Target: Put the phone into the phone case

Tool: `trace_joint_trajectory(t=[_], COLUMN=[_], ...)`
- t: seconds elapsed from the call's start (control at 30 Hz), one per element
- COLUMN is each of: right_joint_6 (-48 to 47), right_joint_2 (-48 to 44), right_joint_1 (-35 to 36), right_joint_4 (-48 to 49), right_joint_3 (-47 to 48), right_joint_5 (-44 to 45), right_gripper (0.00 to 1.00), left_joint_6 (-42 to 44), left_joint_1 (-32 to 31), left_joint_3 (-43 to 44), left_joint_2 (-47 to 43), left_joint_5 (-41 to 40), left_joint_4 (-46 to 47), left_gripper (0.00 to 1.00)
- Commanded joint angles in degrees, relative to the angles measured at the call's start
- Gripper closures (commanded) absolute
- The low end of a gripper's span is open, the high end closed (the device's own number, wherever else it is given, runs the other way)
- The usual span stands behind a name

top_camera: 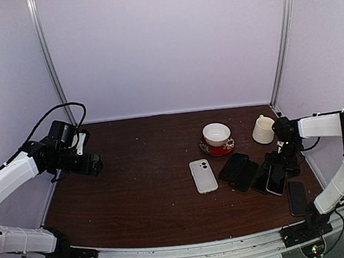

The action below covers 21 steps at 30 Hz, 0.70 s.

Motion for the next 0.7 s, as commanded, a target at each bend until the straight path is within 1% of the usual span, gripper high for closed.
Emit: trace_joint_trajectory(t=[0.0, 0.13, 0.17, 0.27, 0.43, 0.67], right_joint_6=[-2.88, -4.12, -4.10, -4.31, -5.95, -7.56], right_joint_2=[2.64, 4.13, 4.30, 4.26, 3.67, -1.44], right_joint_1=[-1.15, -2.22, -2.23, -2.22, -2.23, -2.18], right_joint_4=[1.71, 4.55, 5.05, 6.74, 6.23, 2.74], right_joint_3=[1.47, -0.04, -0.26, -1.38, -0.93, -0.19], right_joint_5=[-1.54, -5.25, -5.56, -7.13, -7.35, -6.70], right_gripper=[0.01, 0.01, 0.02, 0.08, 0.26, 0.33], left_joint_6=[0.65, 0.77, 0.80, 0.85, 0.89, 1.02], left_joint_1=[0.40, 0.40, 0.40, 0.40, 0.40, 0.40], left_joint_3=[1.12, 1.12, 1.12, 1.17, 1.12, 1.03], left_joint_2=[-0.87, -1.01, -1.03, -1.28, -1.41, -1.78], left_joint_5=[-0.24, -0.28, -0.39, -0.68, -0.84, -0.80], left_joint_4=[0.76, 0.76, 0.76, 0.76, 0.76, 0.72], left_gripper=[0.02, 0.03, 0.02, 0.02, 0.02, 0.02])
